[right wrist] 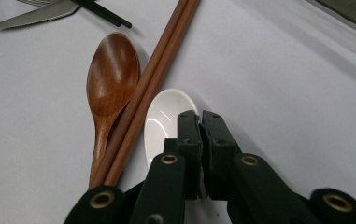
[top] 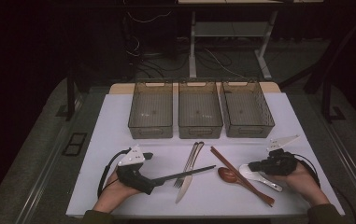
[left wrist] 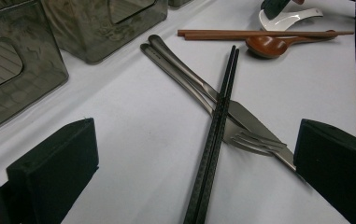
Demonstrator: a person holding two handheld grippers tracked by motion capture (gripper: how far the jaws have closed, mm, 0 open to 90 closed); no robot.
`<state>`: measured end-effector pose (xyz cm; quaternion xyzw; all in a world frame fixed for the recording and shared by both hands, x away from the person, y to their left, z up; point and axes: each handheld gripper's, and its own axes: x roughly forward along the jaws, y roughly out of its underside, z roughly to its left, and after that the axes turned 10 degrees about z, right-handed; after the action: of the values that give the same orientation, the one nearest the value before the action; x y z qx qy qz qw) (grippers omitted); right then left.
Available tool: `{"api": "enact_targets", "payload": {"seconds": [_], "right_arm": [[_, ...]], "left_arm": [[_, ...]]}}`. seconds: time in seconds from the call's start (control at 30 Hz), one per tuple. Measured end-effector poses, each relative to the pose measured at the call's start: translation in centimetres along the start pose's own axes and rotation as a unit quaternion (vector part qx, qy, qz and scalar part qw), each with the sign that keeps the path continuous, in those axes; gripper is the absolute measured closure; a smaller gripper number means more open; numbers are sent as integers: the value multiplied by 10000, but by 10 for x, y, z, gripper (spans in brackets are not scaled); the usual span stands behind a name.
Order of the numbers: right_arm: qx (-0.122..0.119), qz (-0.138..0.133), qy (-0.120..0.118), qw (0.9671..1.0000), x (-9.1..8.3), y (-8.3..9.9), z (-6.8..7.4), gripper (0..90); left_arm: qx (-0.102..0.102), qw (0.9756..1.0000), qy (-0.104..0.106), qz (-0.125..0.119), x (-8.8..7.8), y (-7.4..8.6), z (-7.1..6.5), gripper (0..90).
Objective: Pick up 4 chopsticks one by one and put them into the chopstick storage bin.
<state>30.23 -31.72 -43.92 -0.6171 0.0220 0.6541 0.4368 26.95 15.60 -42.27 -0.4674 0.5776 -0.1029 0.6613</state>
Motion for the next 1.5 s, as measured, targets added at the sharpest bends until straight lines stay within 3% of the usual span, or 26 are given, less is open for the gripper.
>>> {"api": "enact_targets", "payload": {"seconds": [0.23,0.43,0.7,0.87,1.07,1.23,1.37,1.5], "right_arm": [[5,-3,105,9999,-6,0,-1,865],[151,-223,285,9992,-21,1,-8,865],[476,-322,743,9956,-34,-1,-37,865],[702,-338,894,9929,-35,-1,-59,865],[932,-351,903,9909,-28,-2,-77,864],[1049,-392,766,9907,-25,0,-83,867],[1085,-391,815,9900,-24,2,-84,824],[1091,-435,1014,9879,-25,2,-80,649]], "left_arm": [[-4,10000,-3,-13,0,0,0,0],[-5,10000,0,-11,0,0,0,0],[-10,10000,-2,-14,0,0,1,0],[-15,10000,9,-11,0,0,1,0],[4,10000,8,13,0,0,2,0],[23,10000,-14,15,0,0,4,0],[-11,10000,-3,4,2,0,4,0],[11,10000,10,19,2,0,2,0]]}}
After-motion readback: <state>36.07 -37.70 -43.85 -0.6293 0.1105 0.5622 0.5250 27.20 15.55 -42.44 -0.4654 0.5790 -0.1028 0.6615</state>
